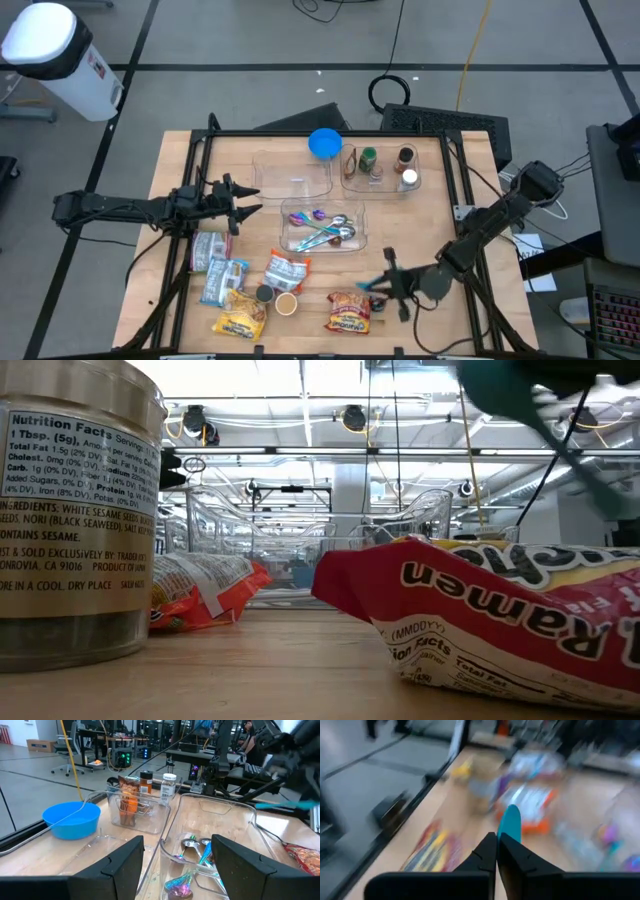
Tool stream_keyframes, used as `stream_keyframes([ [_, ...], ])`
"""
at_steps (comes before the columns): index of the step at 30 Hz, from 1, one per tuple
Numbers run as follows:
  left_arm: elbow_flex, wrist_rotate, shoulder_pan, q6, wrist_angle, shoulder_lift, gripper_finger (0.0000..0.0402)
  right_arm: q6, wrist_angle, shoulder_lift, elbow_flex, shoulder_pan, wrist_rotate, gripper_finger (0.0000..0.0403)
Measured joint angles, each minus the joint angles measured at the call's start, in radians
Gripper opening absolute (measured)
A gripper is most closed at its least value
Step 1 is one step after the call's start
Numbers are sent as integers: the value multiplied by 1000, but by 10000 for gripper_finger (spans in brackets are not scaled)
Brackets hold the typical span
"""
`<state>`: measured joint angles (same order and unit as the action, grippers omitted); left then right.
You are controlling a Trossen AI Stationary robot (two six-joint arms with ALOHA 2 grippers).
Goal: Pick & Place Food Item
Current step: Put the blue spoon into the bottom transparent bin
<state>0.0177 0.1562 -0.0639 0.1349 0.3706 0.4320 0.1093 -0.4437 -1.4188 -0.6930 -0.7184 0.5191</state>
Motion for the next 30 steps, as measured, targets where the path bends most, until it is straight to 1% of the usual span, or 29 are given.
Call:
stream_keyframes([
  [3, 0, 0, 0, 0, 0, 0, 241, -130, -131, -1, 0, 74, -1, 2],
  [6, 0, 0, 0, 0, 0, 0, 241, -201, -278, -1, 0, 171, -86, 2],
  [11, 0, 0, 0, 0, 0, 0, 241, -183, -516, -17, -1, 348, -284, 1],
  [15, 0, 0, 0, 0, 0, 0, 241, -133, -681, -91, -2, 465, -391, 1],
  [17, 0, 0, 0, 0, 0, 0, 241, -122, -734, -137, -2, 509, -394, 1],
  [22, 0, 0, 0, 0, 0, 0, 241, -92, -739, -243, -2, 592, -390, 1],
  [25, 0, 0, 0, 0, 0, 0, 241, -59, -740, -303, -2, 626, -390, 1],
  [30, 0, 0, 0, 0, 0, 0, 241, -70, -733, -386, -1, 661, -387, 1],
])
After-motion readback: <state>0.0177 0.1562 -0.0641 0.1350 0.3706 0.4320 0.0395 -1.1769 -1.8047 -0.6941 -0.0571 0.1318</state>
